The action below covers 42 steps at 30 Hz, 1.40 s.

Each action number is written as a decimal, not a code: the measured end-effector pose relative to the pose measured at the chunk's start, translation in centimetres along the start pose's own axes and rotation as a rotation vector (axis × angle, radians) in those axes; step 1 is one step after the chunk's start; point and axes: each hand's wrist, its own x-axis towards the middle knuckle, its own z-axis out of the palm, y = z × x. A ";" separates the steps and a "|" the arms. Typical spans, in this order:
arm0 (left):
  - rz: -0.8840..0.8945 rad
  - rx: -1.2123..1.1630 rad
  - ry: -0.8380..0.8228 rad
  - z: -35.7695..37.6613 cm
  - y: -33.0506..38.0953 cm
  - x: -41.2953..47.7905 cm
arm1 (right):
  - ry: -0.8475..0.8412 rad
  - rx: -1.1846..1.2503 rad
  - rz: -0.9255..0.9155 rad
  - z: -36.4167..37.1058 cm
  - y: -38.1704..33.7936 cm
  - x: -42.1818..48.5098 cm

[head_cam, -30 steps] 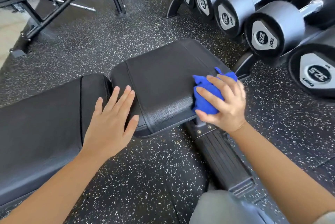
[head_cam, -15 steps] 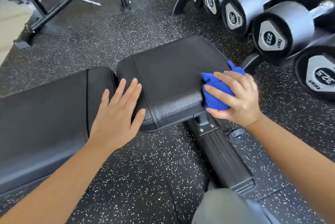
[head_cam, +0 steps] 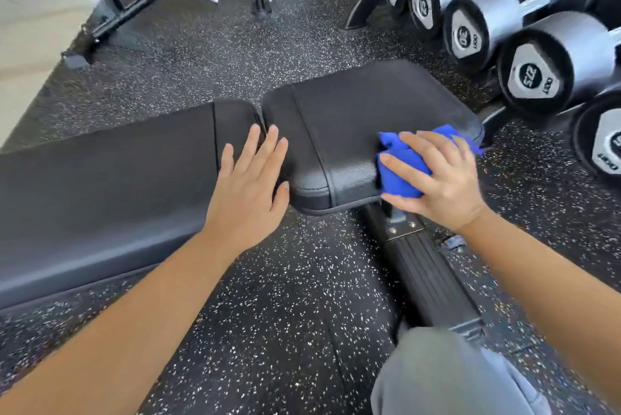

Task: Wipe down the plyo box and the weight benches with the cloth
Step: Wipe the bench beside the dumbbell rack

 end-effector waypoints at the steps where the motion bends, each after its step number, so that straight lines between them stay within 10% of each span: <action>1: -0.005 0.028 -0.010 -0.1 -0.7 -0.8 | 0.008 0.016 0.003 0.1 -0.9 0.6; 8: -0.077 0.111 -0.047 -0.7 -5.6 -4.4 | 0.036 0.098 -0.041 2.8 -11.1 5.4; 42: -0.031 0.177 0.272 1.4 -10.8 -11.0 | 0.155 0.246 0.099 3.1 -17.5 8.6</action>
